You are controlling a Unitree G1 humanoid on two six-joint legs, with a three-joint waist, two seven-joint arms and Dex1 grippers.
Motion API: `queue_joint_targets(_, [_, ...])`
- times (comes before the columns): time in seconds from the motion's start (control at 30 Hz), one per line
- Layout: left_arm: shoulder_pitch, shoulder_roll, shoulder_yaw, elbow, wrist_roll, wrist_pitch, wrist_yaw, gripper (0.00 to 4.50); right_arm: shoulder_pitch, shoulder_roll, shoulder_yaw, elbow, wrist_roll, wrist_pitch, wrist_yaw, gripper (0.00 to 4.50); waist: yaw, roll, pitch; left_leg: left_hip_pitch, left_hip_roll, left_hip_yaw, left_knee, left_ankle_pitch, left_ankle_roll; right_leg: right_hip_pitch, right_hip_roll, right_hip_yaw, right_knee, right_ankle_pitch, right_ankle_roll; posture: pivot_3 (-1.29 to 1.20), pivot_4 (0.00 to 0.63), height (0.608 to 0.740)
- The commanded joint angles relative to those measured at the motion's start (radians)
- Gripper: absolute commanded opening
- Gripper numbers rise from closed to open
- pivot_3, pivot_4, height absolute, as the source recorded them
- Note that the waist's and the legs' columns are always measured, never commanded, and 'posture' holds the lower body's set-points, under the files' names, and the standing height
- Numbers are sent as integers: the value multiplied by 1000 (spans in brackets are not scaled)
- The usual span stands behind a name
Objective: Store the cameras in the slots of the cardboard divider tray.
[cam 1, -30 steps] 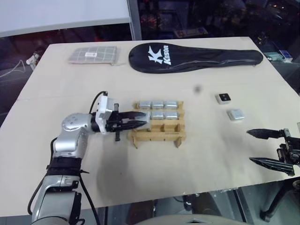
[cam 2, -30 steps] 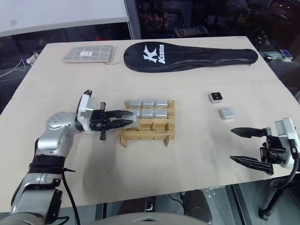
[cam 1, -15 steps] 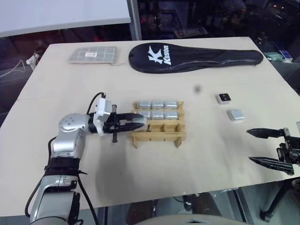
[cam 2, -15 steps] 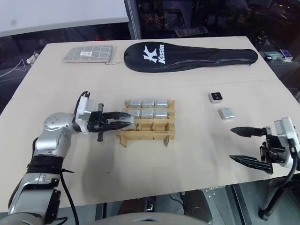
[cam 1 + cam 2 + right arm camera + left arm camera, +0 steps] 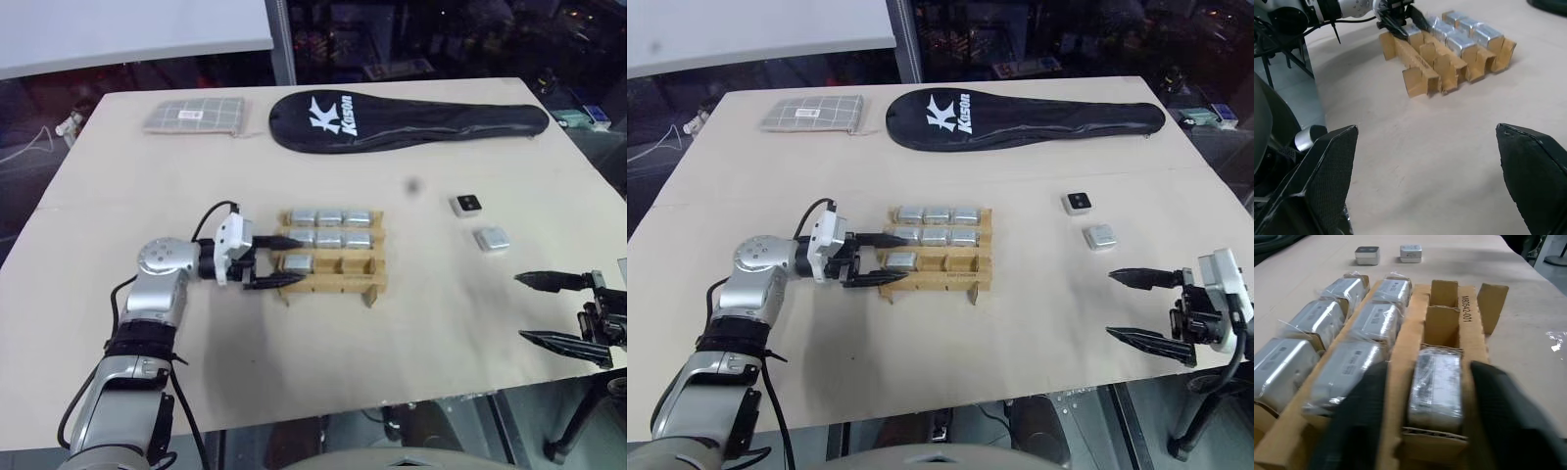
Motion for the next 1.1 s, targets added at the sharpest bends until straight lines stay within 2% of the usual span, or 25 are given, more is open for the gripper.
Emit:
queue_joint_targets(0.03, [-28,22,55,-59,-47,30,29,4207,16,11,-37,-17,1,-24,11,4500,6,0,0,0,0,0,0,0,0,0,0,0,0,0,0,0,150,740])
queue_joint_targets(0.17, [-32,111,116,-257,-157,250,63,4207,-25,8,-31,38,-55,-65,-24,4500,2,-2,1,-2,0,-1,1,0,0,-1,0,-1,0,0,0,0,150,740])
queue_joint_targets(0.23, [-21,178,141,-363,-221,379,71,4207,-84,-16,11,105,-140,-73,-82,4500,-4,-2,1,-2,1,-2,1,0,0,-1,-1,-1,0,0,0,0,150,740])
queue_joint_targets(0.33, [6,275,176,-503,-303,529,76,4207,-221,-34,85,224,-226,-45,-144,4500,-7,0,1,0,1,-2,0,0,0,-2,-1,2,0,0,0,0,150,740])
queue_joint_targets(0.47, [54,390,247,-634,-398,678,73,4207,-404,21,167,361,-317,-7,-286,4500,-8,1,2,0,0,0,0,0,0,-2,0,2,0,-1,0,0,150,740])
queue_joint_targets(0.63, [159,507,359,-724,-458,754,38,4207,-501,163,197,385,-387,104,-576,4500,-6,2,2,-3,1,1,-2,0,0,-5,1,1,0,-2,-5,0,150,740])
queue_joint_targets(0.77, [225,541,428,-759,-474,776,34,4207,-461,302,199,248,-414,186,-791,4500,1,4,4,-5,0,1,-2,0,0,-6,0,1,0,-1,-7,0,150,740])
queue_joint_targets(0.93, [276,543,451,-777,-473,768,24,4207,-420,400,212,182,-491,174,-969,4500,-3,4,4,-4,0,2,-2,0,0,-6,-1,1,0,-2,-4,0,150,740])
queue_joint_targets(1.1, [287,548,442,-769,-462,749,7,4207,-393,438,195,157,-507,165,-1054,4500,-6,4,4,-4,0,2,-2,0,0,-6,0,1,0,-2,-4,0,150,740])
